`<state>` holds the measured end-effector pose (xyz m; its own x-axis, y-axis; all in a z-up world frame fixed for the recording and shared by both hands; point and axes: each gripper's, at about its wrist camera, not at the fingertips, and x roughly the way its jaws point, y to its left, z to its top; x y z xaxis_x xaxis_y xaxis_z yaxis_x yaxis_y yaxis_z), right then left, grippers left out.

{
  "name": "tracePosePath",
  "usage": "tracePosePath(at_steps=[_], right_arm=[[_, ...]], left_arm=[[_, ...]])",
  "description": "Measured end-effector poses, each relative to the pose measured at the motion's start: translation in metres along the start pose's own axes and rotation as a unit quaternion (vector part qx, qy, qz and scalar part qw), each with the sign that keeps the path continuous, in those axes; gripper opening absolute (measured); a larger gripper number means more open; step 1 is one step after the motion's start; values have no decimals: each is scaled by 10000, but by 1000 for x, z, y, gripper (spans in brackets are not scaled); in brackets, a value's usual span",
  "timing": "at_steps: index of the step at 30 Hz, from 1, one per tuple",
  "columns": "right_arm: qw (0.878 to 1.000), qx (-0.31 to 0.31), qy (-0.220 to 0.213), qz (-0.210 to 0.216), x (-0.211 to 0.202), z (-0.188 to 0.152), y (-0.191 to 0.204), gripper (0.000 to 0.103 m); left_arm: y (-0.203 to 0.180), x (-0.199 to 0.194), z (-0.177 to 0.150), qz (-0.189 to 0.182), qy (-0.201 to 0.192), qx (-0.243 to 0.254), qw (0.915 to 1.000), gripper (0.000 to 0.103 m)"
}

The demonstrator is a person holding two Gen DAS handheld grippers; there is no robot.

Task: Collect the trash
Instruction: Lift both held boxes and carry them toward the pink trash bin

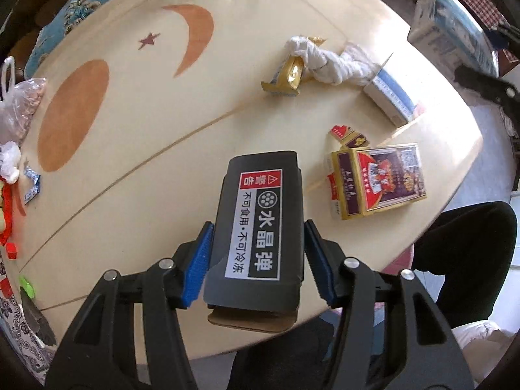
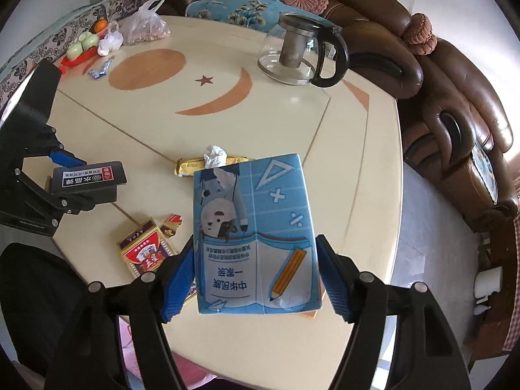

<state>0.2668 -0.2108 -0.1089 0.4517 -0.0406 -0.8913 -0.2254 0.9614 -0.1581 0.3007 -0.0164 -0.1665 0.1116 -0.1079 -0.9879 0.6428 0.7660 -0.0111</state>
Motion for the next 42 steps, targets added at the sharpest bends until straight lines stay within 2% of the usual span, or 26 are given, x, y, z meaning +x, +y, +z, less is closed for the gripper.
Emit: tracePosePath(at_steps=[4,14,16,18,31,42], right_arm=[[10000,0,-63,22,-9,-3,3,68],[9993,-29,-376,-20,-59,-15,13,68],[9990,-51,-445,-36,-70,-21,17,68],[9985,-95,-529,-61,-84,-29,23,68],[9967,-290,-748,-129,-140,-81,55,68],[9948,-438,-905,-165,-170,-114,82,68]], left_arm=[[1,-17,-7,102,-96,3,9999,55],[-35,-78,-31,369,-585,96,9976,55],[-36,-95,-20,395,-657,145,9970,55],[-43,-105,-25,447,-762,194,9959,55],[-92,-140,-66,576,-1097,488,9911,55],[-119,-145,-101,579,-1196,617,9892,55]])
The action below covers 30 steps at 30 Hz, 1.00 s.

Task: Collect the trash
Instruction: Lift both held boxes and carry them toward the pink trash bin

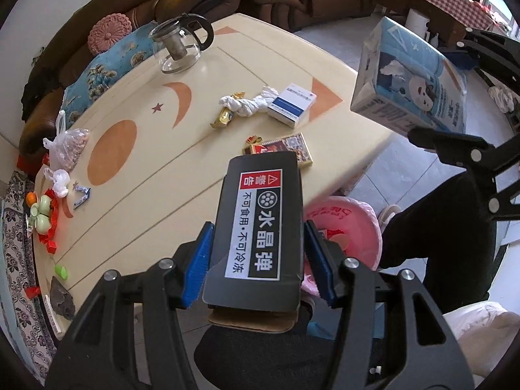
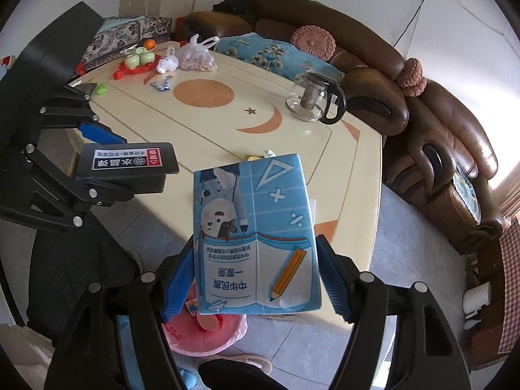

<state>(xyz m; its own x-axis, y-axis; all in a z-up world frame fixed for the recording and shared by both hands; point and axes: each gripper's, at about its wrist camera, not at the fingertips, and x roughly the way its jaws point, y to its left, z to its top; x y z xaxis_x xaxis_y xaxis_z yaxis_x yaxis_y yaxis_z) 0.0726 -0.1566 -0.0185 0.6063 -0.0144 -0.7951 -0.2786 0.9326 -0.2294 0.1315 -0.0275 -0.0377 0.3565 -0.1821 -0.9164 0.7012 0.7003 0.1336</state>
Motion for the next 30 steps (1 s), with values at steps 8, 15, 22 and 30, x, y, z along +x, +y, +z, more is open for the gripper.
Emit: tracePosePath(at_steps=[8,15,22,30], right_arm=[[9998,-179,-77,51,-17,-23,29,68],[9996,-278,-65,49,-22,-37,46,68],[9995,-291,49,125,-16,-50,59,68],[9989,-209,287,308,3,-64,71,68]], left_arm=[[-18,1,-25,-68,55,79,9999,55],[-32,7,-42,-110,55,97,9999,55],[-46,17,-59,-164,70,158,9997,55],[-53,37,-69,-324,216,138,9991,55]])
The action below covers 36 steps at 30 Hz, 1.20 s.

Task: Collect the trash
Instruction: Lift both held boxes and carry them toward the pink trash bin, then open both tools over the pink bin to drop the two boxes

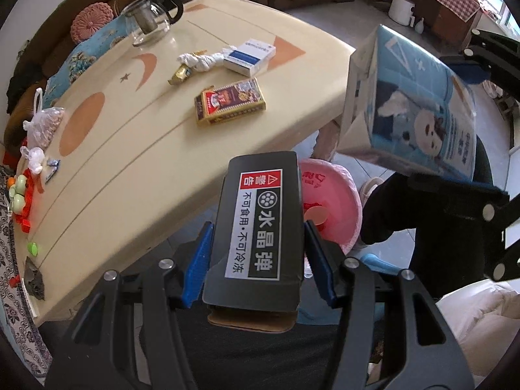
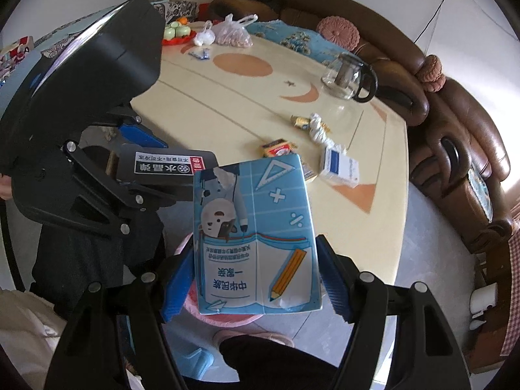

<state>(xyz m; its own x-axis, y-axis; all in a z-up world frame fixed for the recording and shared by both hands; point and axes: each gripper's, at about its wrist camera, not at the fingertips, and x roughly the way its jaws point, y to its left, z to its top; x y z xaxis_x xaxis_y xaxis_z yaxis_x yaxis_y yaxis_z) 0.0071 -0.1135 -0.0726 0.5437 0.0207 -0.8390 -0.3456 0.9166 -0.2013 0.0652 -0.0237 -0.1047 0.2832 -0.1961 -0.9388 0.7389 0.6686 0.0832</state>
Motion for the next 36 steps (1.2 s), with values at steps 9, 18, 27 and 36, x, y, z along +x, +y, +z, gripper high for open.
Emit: tracePosePath(at_steps=[9,18,27,36], right_arm=[[9996,68,234,151,26,-11,3,68],[9970,331,592,362,69,-32,-2,68],[9920,624,969,517,124,-60,-10,68],[9847,792,1411,650,182,-87,-13,68]], left_arm=[[-10,28,-9,-163,230,59,9996,55],[-14,73,-15,-519,626,-64,9967,55],[-18,133,-22,-956,1051,-310,9894,55],[-24,193,-29,-1099,1554,-393,9809,55]])
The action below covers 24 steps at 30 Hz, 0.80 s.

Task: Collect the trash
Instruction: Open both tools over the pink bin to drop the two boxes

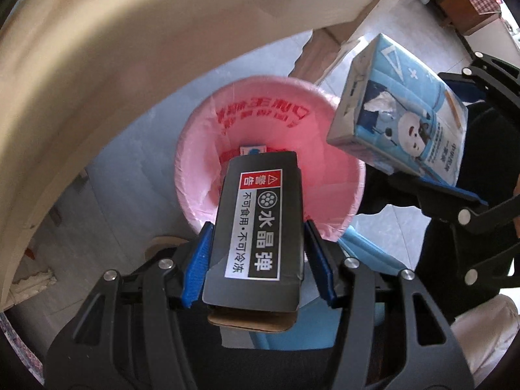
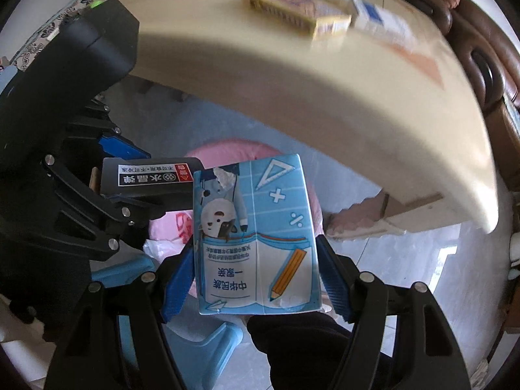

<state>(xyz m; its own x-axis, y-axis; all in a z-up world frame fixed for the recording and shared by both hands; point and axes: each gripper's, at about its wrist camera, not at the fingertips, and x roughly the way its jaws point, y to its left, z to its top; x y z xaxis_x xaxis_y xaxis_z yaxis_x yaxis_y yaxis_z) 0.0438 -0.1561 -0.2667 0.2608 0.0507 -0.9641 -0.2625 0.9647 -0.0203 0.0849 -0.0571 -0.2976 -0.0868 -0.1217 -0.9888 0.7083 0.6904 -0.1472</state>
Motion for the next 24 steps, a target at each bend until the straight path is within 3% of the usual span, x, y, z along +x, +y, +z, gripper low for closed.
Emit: tracePosePath(at_steps=[12,24], right_arm=[[9986,-116,516,27,61,-2,-10,68],[9951,-32,901,412,100,0,-18,69]], left_arm=[[6,51,22,-33,520,-58,9986,55],[15,90,36,-129,1086,-103,9940,55]])
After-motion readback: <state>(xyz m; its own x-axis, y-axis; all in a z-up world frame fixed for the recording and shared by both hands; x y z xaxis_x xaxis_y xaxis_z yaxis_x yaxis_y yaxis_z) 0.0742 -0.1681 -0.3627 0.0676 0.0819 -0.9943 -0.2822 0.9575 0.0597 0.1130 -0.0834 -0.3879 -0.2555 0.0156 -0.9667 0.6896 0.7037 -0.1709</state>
